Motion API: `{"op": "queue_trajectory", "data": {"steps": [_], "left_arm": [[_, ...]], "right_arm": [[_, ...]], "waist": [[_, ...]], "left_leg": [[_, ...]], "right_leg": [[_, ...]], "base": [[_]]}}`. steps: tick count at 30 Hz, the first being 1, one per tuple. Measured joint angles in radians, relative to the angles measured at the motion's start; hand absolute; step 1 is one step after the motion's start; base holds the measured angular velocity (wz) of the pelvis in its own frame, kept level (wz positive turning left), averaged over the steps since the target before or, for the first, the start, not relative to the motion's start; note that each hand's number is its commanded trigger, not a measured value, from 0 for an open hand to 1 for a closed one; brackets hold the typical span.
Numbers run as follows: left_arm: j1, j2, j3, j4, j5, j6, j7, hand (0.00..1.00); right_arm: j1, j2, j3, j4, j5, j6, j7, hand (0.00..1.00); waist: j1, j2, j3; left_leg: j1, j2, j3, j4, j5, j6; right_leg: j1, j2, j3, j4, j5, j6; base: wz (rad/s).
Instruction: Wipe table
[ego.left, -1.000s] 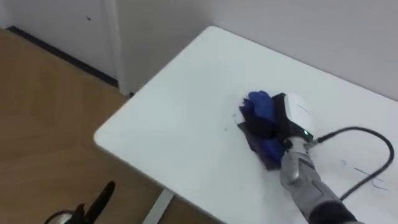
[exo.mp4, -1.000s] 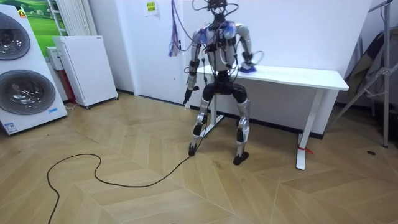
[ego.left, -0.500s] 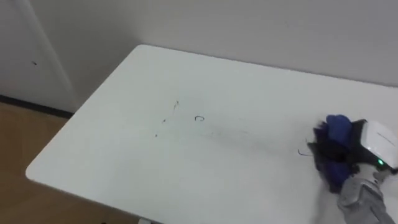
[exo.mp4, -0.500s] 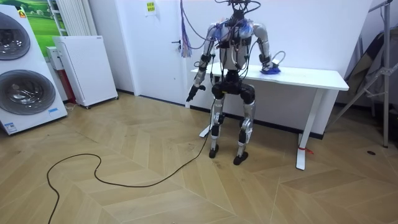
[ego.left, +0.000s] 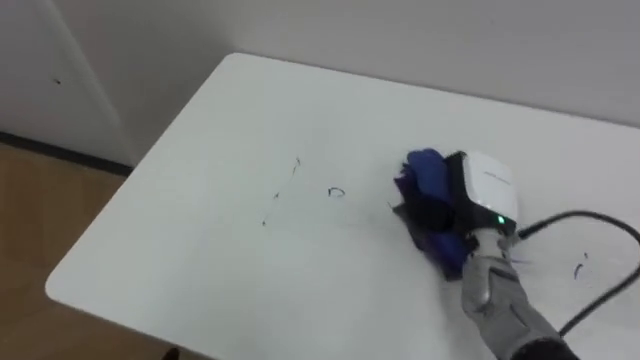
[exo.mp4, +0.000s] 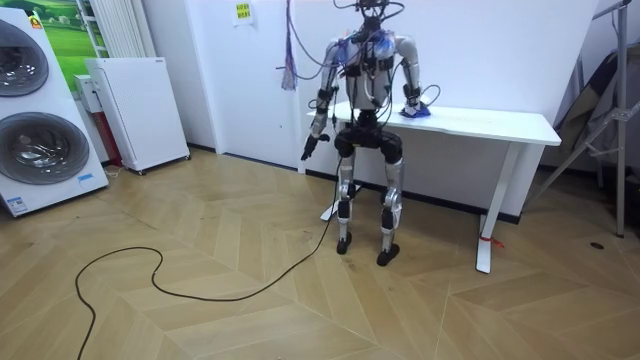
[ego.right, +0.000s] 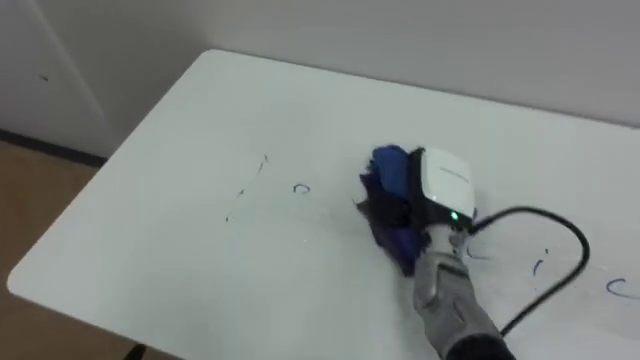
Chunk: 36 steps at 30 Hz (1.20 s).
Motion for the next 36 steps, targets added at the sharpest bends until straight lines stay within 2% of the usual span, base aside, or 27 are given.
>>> {"op": "queue_trajectory", "data": {"steps": [1,4,7,9,11,12,14,16,18,20,21,22,24,25,26,28,29,31,32,33,34,35,36], "left_arm": [[0.004,-0.001,0.019,0.0,0.009,0.0,0.013,0.0],[0.006,0.001,0.059,0.0,0.009,0.001,0.043,0.0],[0.007,0.002,0.063,0.003,0.008,0.001,0.063,0.0],[0.004,0.002,0.062,0.003,0.004,-0.001,0.063,0.0],[0.003,-0.001,0.058,0.0,0.006,-0.001,0.064,0.0],[-0.001,-0.006,0.042,0.0,0.003,-0.001,0.064,0.0],[-0.014,-0.011,0.005,0.003,-0.02,-0.001,0.064,0.0],[-0.056,-0.021,-0.03,0.029,-0.04,-0.003,0.064,0.0],[-0.088,-0.033,-0.05,0.059,-0.039,-0.01,0.062,0.0],[-0.11,-0.035,-0.083,0.065,-0.039,-0.01,0.057,0.0],[-0.117,-0.035,-0.103,0.066,-0.039,-0.01,0.053,0.0],[-0.119,-0.037,-0.12,0.065,-0.039,-0.007,0.048,0.0],[-0.106,-0.037,-0.129,0.059,-0.04,0.003,0.042,0.0],[-0.091,-0.036,-0.126,0.055,-0.04,0.017,0.036,0.0],[-0.084,-0.035,-0.125,0.054,-0.041,0.022,0.035,0.0],[-0.075,-0.031,-0.123,0.055,-0.042,0.03,0.032,0.0],[-0.074,-0.03,-0.12,0.055,-0.042,0.029,0.032,0.0],[-0.074,-0.024,-0.075,0.058,-0.039,0.006,0.032,0.0],[-0.074,-0.022,-0.057,0.061,-0.032,-0.001,0.033,0.0],[-0.072,-0.014,-0.013,0.06,-0.013,-0.01,0.036,0.0],[-0.073,0.002,0.01,0.06,-0.008,-0.014,0.044,0.0],[-0.076,0.012,0.014,0.061,-0.009,-0.018,0.052,0.0],[-0.079,0.028,0.016,0.053,-0.008,-0.031,0.064,0.0]], "right_arm": [[0.045,-0.016,-0.045,0.001,0.02,0.0,-0.035,1.0],[0.122,-0.063,-0.147,0.026,0.054,0.0,-0.088,1.0],[0.135,-0.098,-0.191,0.056,0.057,0.004,-0.087,1.0],[0.118,-0.096,-0.191,0.059,0.057,0.012,-0.076,1.0],[0.09,-0.086,-0.18,0.059,0.046,0.035,-0.056,1.0],[0.074,-0.082,-0.164,0.047,0.046,0.06,-0.047,1.0],[0.035,-0.056,-0.139,0.032,0.046,0.109,-0.016,1.0],[-0.051,-0.019,-0.061,0.02,0.044,0.159,0.056,1.0],[-0.113,0.022,0.007,-0.008,0.012,0.191,0.128,1.0],[-0.185,0.044,0.1,-0.028,-0.055,0.201,0.199,1.0],[-0.235,0.067,0.15,-0.029,-0.089,0.2,0.234,1.0],[-0.268,0.082,0.176,-0.036,-0.118,0.198,0.265,1.0],[-0.28,0.087,0.19,-0.066,-0.143,0.191,0.286,1.0],[-0.28,0.087,0.189,-0.081,-0.139,0.187,0.285,1.0],[-0.279,0.087,0.187,-0.084,-0.128,0.186,0.283,1.0],[-0.251,0.079,0.163,-0.049,-0.077,0.147,0.236,1.0],[-0.233,0.079,0.154,-0.037,-0.068,0.137,0.221,1.0],[-0.182,0.072,0.124,0.004,-0.069,0.087,0.148,1.0],[-0.164,0.067,0.113,0.009,-0.07,0.078,0.128,1.0],[-0.122,0.054,0.092,0.017,-0.065,0.068,0.08,1.0],[-0.075,0.037,0.065,0.03,-0.042,0.064,0.027,1.0],[-0.052,0.02,0.055,0.035,-0.025,0.064,0.003,1.0],[-0.007,-0.018,0.031,0.043,0.004,0.064,-0.042,1.0]], "waist": [[-0.009,-0.001,-0.0043],[-0.022,-0.003,-0.0078],[-0.031,-0.003,-0.0086],[-0.029,-0.001,-0.0104],[-0.029,-0.001,-0.0112],[-0.027,0.0,-0.0114],[-0.009,0.001,-0.011],[0.021,0.003,-0.0088],[0.038,0.003,-0.0073],[0.068,0.001,0.003],[0.088,0.001,0.013],[0.106,-0.004,0.0153],[0.135,0.003,0.0198],[0.156,0.007,0.0196],[0.16,0.008,0.02],[0.156,0.007,0.0228],[0.156,0.009,0.0229],[0.15,0.014,0.0251],[0.146,0.011,0.0232],[0.127,0.016,0.0252],[0.109,0.013,0.0179],[0.1,0.014,0.0161],[0.095,0.017,0.0147]], "left_leg": [[0.012,-0.004,0.002,-0.017,0.004,0.009],[0.029,-0.006,0.008,-0.042,0.01,0.026],[0.037,-0.01,0.008,-0.06,0.015,0.035],[0.035,-0.009,-0.004,-0.063,0.016,0.037],[0.034,-0.008,-0.014,-0.063,0.016,0.037],[0.034,-0.01,-0.023,-0.063,0.016,0.038],[0.033,-0.009,-0.028,-0.061,0.016,0.037],[0.015,-0.01,-0.071,-0.054,0.02,0.03],[0.004,-0.009,-0.082,-0.055,0.026,0.021],[-0.012,-0.007,-0.09,-0.056,0.033,0.01],[-0.021,-0.007,-0.102,-0.056,0.038,0.004],[-0.033,-0.008,-0.113,-0.057,0.044,0.0],[-0.053,-0.008,-0.132,-0.05,0.048,-0.001],[-0.064,-0.008,-0.133,-0.047,0.052,-0.001],[-0.066,-0.007,-0.13,-0.042,0.052,-0.001],[-0.059,-0.007,-0.117,-0.025,0.05,0.006],[-0.052,-0.006,-0.108,-0.023,0.047,0.011],[-0.022,0.0,-0.068,-0.019,0.032,0.031],[-0.016,0.002,-0.056,-0.02,0.027,0.036],[-0.008,0.014,-0.03,-0.012,0.014,0.042],[-0.005,0.033,0.006,-0.006,0.006,0.046],[-0.007,0.05,0.034,0.004,-0.001,0.045],[-0.009,0.074,0.068,0.024,-0.013,0.042]], "right_leg": [[0.022,0.003,-0.002,-0.038,0.026,0.003],[0.045,0.02,-0.001,-0.094,0.072,-0.003],[0.044,0.033,-0.004,-0.119,0.097,-0.013],[0.047,0.042,-0.002,-0.131,0.114,-0.014],[0.047,0.049,-0.01,-0.144,0.125,-0.016],[0.045,0.049,-0.027,-0.144,0.125,-0.016],[0.032,0.054,-0.03,-0.14,0.125,-0.017],[0.01,0.067,-0.056,-0.143,0.139,-0.038],[-0.003,0.073,-0.063,-0.138,0.138,-0.046],[-0.024,0.077,-0.069,-0.124,0.133,-0.057],[-0.03,0.077,-0.082,-0.12,0.129,-0.064],[-0.038,0.076,-0.097,-0.119,0.125,-0.07],[-0.046,0.074,-0.114,-0.117,0.122,-0.07],[-0.058,0.071,-0.115,-0.105,0.12,-0.07],[-0.063,0.067,-0.117,-0.096,0.117,-0.07],[-0.083,0.032,-0.138,-0.011,0.093,-0.065],[-0.085,0.022,-0.137,0.011,0.09,-0.063],[-0.105,-0.007,-0.137,0.101,0.091,-0.061],[-0.109,-0.014,-0.135,0.124,0.092,-0.059],[-0.113,-0.026,-0.128,0.169,0.1,-0.048],[-0.132,-0.042,-0.108,0.232,0.105,-0.033],[-0.145,-0.059,-0.106,0.263,0.099,-0.029],[-0.164,-0.096,-0.091,0.303,0.088,-0.017]], "base": [[-0.14],[-0.08],[-0.17],[-0.24],[-0.25],[-0.28],[-0.45],[-0.44],[-0.05],[0.1],[0.29],[0.35],[0.47],[0.37],[0.29],[0.34],[0.14],[-0.13],[-0.14],[0.04],[0.16],[0.2],[0.07]]}}
